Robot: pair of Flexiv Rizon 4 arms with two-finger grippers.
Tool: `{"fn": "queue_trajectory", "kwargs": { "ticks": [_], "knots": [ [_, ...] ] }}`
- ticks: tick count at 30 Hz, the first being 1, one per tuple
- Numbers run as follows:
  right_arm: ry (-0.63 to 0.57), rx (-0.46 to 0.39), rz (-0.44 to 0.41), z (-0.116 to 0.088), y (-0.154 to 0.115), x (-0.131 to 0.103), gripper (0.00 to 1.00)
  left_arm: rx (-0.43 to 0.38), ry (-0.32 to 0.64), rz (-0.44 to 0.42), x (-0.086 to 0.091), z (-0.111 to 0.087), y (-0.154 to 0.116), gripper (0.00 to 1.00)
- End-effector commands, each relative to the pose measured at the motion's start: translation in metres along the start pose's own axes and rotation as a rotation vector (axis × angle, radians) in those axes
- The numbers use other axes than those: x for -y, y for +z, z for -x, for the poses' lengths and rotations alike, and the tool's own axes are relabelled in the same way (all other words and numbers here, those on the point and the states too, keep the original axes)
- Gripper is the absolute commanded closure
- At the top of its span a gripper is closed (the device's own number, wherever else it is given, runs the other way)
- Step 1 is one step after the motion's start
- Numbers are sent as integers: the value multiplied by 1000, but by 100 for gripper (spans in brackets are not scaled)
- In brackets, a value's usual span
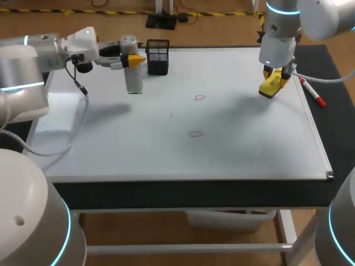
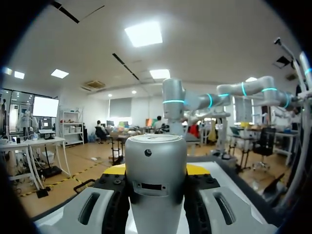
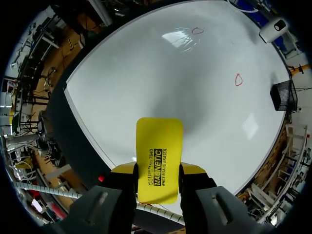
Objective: Pick up the inspection probe, press it on each red-marked spot on the whiteboard one by one, put down the probe, pick up the eraser, and wipe off all the red marks.
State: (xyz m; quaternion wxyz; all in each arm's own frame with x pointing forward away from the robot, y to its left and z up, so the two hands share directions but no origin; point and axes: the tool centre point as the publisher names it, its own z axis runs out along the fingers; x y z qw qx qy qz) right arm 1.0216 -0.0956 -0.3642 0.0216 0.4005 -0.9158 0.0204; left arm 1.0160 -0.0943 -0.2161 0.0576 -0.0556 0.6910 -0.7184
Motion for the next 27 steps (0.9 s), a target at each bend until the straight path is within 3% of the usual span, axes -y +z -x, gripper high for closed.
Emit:
{"fn": "queue_trajectory", "kwargs": {
  "ticks": [1, 13, 27],
  "knots": [
    [-1, -3, -1, 0, -1, 1, 100, -62, -7, -1, -3, 3, 19, 100],
    [-1, -3, -1, 0, -1, 1, 100, -136, -33, -12, -9, -16, 69, 100],
    [-1, -3, -1, 0, -1, 1, 100, -187, -24, -9, -18, -18, 126, 100]
  ]
}}
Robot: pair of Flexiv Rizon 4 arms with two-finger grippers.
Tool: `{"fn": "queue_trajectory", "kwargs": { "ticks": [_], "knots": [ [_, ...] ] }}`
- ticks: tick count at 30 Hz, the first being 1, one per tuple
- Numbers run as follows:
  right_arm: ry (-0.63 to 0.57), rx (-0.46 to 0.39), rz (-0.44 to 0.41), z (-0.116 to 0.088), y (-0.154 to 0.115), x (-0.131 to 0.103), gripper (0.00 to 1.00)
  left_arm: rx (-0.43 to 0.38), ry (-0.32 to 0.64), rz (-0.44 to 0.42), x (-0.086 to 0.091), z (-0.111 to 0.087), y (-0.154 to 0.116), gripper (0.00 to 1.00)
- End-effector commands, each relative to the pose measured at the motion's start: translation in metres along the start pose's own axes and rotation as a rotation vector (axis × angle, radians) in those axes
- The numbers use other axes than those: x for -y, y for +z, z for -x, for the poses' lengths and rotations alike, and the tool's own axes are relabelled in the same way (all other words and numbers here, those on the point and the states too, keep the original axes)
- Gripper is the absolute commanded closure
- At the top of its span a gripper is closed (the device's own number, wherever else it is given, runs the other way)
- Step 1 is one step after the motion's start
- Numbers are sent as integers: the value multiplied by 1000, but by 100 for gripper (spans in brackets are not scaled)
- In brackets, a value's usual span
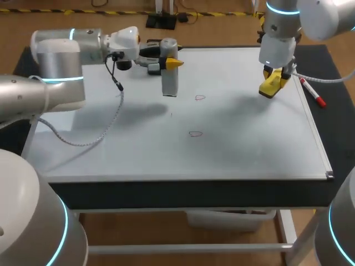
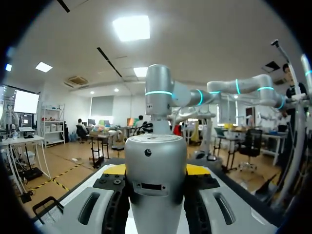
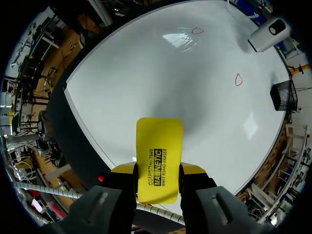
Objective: Pick up the inspection probe, press it on each red-marked spot on the whiteboard one by one, put down the probe, pick up the eraser, and wipe off all the red marks.
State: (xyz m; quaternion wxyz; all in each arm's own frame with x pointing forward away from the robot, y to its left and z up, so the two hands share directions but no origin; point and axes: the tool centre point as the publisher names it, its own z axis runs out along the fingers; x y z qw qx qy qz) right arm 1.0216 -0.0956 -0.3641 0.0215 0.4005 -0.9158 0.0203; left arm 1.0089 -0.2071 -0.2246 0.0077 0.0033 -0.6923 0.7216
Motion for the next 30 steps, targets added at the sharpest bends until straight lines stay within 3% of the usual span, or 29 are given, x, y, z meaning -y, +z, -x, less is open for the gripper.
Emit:
{"fn": "queue_trajectory", "kwargs": {
  "ticks": [1, 19, 30],
  "knots": [
    [-2, -3, -1, 0, -1, 1, 100, -25, -2, -7, -6, 10, 19, 100],
    [-2, -3, -1, 0, -1, 1, 100, -106, 3, -4, -27, 18, 70, 100],
    [-2, -3, -1, 0, -1, 1, 100, -113, 1, -33, -33, 25, 81, 100]
  ]
}}
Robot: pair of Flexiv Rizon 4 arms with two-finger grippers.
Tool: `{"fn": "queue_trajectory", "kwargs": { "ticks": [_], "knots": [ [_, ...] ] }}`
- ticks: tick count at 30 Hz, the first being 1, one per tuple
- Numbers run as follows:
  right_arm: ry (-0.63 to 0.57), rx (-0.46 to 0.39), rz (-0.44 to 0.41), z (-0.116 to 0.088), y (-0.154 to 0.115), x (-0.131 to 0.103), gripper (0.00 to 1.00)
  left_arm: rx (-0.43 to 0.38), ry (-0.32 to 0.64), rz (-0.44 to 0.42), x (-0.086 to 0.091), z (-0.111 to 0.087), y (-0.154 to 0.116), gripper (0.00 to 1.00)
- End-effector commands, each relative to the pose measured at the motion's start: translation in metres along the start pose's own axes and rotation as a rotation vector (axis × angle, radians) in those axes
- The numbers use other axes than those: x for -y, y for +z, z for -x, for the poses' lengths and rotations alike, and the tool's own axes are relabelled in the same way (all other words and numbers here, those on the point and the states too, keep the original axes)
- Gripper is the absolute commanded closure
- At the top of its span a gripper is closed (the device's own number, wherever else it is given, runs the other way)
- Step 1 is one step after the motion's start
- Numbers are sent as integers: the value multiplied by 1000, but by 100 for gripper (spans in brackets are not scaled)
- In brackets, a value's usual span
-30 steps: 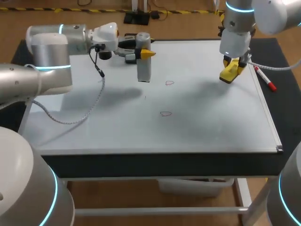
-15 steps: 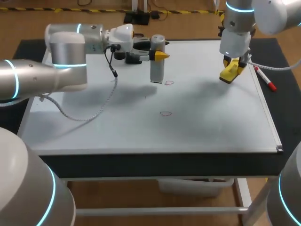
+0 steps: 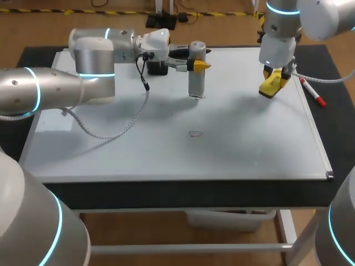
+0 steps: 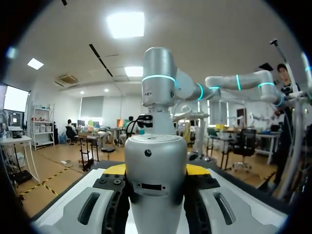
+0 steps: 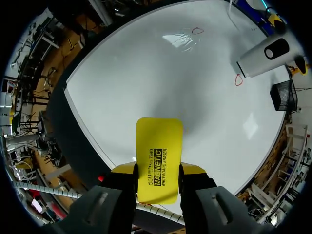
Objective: Pick up the inspection probe, press it on each red-marked spot on the whiteboard one by one, put down the probe, pick up the eraser, and wipe off all the red marks.
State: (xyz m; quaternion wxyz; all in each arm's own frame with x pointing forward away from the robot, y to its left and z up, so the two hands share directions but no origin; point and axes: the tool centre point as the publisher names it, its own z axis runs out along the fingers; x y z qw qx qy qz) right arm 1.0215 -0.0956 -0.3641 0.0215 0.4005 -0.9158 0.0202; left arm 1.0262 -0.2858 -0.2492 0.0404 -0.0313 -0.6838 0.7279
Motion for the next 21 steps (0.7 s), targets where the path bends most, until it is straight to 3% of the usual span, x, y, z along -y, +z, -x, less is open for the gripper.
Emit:
{"fn": "queue_trajectory", "kwargs": {
  "ticks": [1, 21],
  "knots": [
    [-2, -3, -1, 0, -1, 1, 100, -18, 1, -15, -6, 8, 3, 100],
    [-2, -3, -1, 0, -1, 1, 100, -14, 5, -12, -17, 11, 7, 100]
  ]
}}
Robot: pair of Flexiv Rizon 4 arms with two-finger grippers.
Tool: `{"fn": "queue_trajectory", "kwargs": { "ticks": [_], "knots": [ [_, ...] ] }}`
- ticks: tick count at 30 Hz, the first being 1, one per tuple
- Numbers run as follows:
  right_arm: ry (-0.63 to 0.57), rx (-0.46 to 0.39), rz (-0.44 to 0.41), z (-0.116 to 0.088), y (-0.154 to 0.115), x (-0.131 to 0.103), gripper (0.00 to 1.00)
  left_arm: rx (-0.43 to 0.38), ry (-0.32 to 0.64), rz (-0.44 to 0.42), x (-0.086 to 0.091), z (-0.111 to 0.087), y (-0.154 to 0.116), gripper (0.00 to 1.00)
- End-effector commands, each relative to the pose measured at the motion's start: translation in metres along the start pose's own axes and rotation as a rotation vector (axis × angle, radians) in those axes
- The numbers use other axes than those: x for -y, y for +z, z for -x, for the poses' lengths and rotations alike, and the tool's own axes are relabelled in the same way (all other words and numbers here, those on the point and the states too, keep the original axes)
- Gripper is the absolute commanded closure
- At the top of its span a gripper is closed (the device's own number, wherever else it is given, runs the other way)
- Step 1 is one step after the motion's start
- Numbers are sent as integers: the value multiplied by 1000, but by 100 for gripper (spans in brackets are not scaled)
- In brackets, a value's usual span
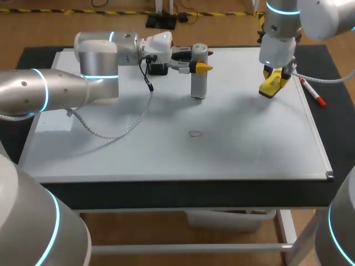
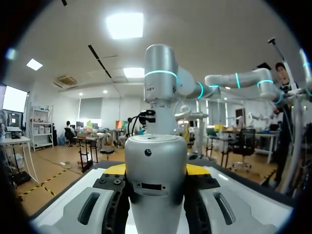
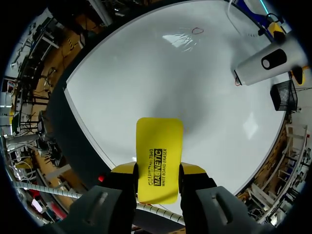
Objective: Pick up the inspection probe, press it on each red-marked spot on the whiteboard one by one, put down the probe, pick up the eraser, and wipe off all the red marks.
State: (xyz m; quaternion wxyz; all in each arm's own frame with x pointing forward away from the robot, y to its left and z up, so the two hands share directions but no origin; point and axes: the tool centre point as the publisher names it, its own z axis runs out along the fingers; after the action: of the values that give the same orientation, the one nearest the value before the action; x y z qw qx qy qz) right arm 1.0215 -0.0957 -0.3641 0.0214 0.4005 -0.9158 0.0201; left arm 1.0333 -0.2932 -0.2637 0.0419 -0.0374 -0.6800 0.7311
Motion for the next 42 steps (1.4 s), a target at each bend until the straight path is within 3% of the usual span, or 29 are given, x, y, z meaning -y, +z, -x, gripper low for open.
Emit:
{"fn": "queue_trajectory", "kwargs": {
  "ticks": [1, 42],
  "knots": [
    [-1, -3, -1, 0, -1, 1, 100, 0, -6, -5, -3, 3, 1, 100],
    [-1, -3, -1, 0, -1, 1, 100, -7, -17, 13, -12, 3, 4, 100]
  ]
}}
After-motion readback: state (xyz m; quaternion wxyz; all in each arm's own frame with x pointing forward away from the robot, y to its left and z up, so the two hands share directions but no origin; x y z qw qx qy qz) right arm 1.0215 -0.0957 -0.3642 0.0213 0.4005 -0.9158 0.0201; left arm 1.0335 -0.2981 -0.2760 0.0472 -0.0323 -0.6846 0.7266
